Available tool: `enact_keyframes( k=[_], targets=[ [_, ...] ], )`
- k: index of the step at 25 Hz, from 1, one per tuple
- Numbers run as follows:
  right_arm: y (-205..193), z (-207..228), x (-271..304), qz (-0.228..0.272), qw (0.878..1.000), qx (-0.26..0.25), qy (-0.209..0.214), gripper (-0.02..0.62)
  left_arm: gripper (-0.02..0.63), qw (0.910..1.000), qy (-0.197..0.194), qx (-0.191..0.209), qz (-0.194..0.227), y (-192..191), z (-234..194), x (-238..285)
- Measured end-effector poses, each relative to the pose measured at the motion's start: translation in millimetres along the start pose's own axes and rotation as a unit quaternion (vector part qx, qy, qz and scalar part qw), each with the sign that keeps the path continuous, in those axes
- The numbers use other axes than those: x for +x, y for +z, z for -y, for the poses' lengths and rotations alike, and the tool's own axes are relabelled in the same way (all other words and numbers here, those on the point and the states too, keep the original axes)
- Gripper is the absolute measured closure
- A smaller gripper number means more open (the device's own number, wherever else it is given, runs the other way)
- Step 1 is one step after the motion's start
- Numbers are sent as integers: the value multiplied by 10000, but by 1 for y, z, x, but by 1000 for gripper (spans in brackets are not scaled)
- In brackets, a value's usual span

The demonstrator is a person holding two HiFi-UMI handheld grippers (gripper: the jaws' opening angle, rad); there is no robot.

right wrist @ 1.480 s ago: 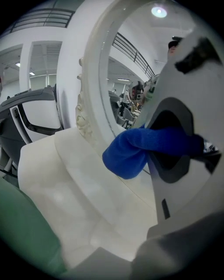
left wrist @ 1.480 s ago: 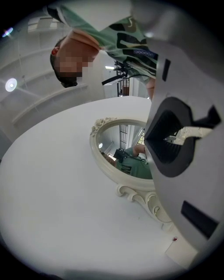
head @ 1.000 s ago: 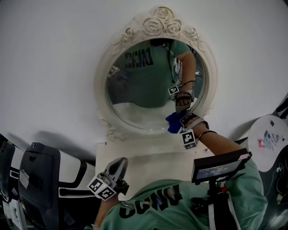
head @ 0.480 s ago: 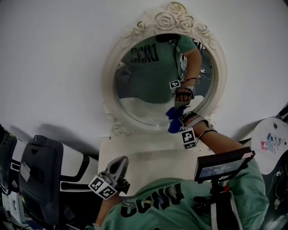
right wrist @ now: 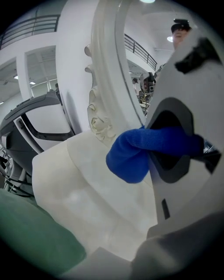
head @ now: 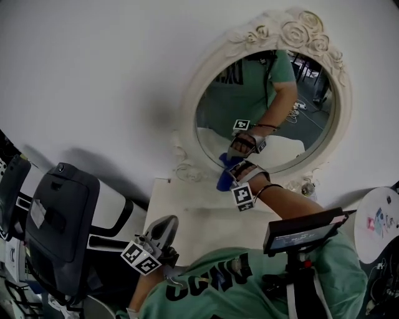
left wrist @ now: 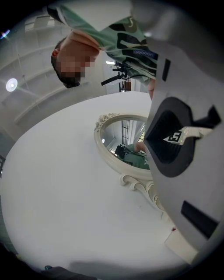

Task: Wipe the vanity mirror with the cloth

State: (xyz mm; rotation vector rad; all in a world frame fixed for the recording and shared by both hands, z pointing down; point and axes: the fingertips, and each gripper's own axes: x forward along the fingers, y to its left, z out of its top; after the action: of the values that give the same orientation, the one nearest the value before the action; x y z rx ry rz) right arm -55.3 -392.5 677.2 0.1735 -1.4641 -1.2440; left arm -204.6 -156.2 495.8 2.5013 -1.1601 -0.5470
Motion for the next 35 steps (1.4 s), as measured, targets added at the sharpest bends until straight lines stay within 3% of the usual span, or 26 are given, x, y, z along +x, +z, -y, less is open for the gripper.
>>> enact_keyframes(
  k=[5,10,16,20,23,26,30,33,35],
  targets=[
    [-2,-2,12,-107,9999,-103,-37,546,606,9998,153,-79,43,4,-21,-14],
    [-35,-41,8,-595,9977,-218,220,546,606,9998,-102,-181,3,8,-30,-7],
    [-100,-87,-12,-1376,9878,166,713,548,606,9978,-501,-386,-184,11,-40,1],
    [-135,-96,-30,-1925,9764,468,856,548,606,9954,-766,-422,-385,9,-39,1],
    [-145,-97,-35,-2131,9691,862,897,548,606,9957,-748,-318,-452,9,-39,1],
    [-136,-94,-41,-1946,9683,1343,812,548,606,9964,-734,-179,-393,9,-17,8],
    [-122,-83,-88,-1234,9680,2174,237,548,606,9974,-659,23,-294,-6,30,25],
    [-121,-86,-140,-628,9481,3110,-191,548,606,9980,-564,-4,-301,-28,64,42],
    [-123,-93,-178,-177,9206,3879,-426,548,606,9974,-576,67,-428,-42,85,57]
  ],
)
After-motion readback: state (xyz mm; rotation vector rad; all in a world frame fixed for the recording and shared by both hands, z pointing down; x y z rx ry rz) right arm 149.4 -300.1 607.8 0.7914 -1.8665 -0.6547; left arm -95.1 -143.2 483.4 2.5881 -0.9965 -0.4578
